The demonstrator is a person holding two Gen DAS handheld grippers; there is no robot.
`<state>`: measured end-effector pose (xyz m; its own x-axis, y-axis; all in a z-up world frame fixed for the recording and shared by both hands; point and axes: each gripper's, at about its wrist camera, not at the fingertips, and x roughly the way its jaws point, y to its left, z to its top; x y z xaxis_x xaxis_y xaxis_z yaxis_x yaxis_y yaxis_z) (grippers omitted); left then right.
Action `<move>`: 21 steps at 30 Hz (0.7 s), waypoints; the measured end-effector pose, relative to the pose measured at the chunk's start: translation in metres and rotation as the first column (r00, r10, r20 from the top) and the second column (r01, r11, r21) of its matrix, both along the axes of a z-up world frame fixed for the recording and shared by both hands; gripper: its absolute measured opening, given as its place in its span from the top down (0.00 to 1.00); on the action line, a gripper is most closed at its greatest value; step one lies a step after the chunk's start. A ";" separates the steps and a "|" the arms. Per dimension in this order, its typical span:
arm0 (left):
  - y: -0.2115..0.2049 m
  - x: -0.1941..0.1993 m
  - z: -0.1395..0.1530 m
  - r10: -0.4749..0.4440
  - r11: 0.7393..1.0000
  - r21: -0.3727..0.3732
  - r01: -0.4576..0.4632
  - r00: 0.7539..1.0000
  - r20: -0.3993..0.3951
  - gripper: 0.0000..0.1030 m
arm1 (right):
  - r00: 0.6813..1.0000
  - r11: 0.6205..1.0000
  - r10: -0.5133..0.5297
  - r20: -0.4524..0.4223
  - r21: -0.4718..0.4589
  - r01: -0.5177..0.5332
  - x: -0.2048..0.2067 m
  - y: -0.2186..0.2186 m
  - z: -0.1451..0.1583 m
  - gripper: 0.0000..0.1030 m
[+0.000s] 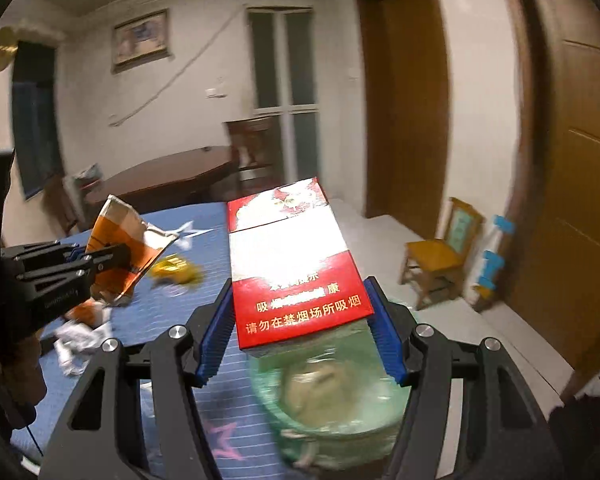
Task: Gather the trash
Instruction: 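Carry both items over the green bin and open both tools to drop them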
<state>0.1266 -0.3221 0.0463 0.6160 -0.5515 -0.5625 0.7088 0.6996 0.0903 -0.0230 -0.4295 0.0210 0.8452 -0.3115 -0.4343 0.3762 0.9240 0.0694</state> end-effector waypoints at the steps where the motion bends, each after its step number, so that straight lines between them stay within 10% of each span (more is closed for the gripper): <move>1: -0.009 0.001 0.000 -0.017 1.000 -0.001 0.017 1.000 -0.004 0.88 | 1.000 1.000 -0.026 -0.002 -0.001 0.026 -0.002 -0.010 0.000 0.42; 21: -0.160 0.010 -0.059 -0.206 0.968 0.135 0.211 0.977 -0.054 0.88 | 0.980 0.970 -0.120 -0.157 0.190 0.149 0.000 -0.101 -0.032 0.42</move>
